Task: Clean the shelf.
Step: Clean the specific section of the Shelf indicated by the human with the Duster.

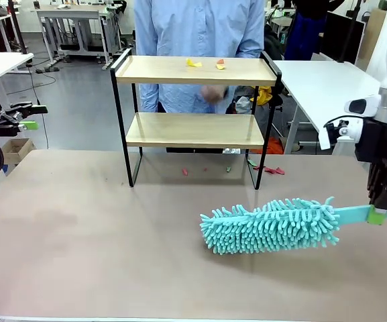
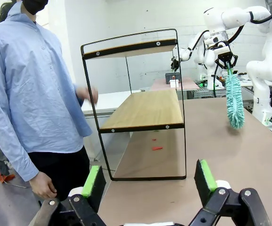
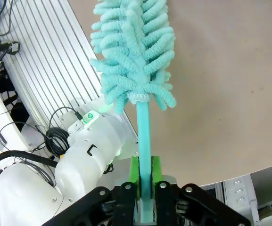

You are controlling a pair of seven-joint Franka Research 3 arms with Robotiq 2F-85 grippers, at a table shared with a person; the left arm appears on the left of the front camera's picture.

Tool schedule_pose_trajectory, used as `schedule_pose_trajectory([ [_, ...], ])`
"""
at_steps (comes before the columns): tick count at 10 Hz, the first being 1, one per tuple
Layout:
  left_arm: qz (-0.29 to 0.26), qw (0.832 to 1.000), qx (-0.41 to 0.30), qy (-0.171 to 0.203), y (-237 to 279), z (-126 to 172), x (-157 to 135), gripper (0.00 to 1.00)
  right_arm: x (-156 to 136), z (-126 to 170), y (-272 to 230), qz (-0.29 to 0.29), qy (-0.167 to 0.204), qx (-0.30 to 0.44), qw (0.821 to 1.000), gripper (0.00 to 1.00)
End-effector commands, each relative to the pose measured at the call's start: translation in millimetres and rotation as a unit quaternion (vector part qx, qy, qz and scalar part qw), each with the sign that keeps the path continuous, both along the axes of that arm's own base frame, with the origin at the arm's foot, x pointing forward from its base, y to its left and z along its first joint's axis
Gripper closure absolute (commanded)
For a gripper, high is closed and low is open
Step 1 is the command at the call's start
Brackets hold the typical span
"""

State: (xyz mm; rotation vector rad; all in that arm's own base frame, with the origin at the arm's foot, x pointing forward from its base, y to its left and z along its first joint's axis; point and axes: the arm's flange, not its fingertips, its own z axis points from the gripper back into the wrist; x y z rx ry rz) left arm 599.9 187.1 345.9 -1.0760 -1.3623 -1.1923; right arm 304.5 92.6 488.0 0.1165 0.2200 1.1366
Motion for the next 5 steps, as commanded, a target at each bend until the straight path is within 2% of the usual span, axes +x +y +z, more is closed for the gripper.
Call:
schedule_pose_trajectory([
  [1, -0.003, 1.000, 0.003, -0.006, -1.6, 1.7, -2.4, 0.00, 0.2, 0.7, 3.5, -0.009, -0.001, 0.008, 1.000, 0.87],
  [5, -0.003, 1.000, 0.003, -0.006, -1.6, 1.7, -2.4, 0.00, 0.2, 0.7, 3.5, -0.009, -0.001, 0.008, 1.000, 0.87],
])
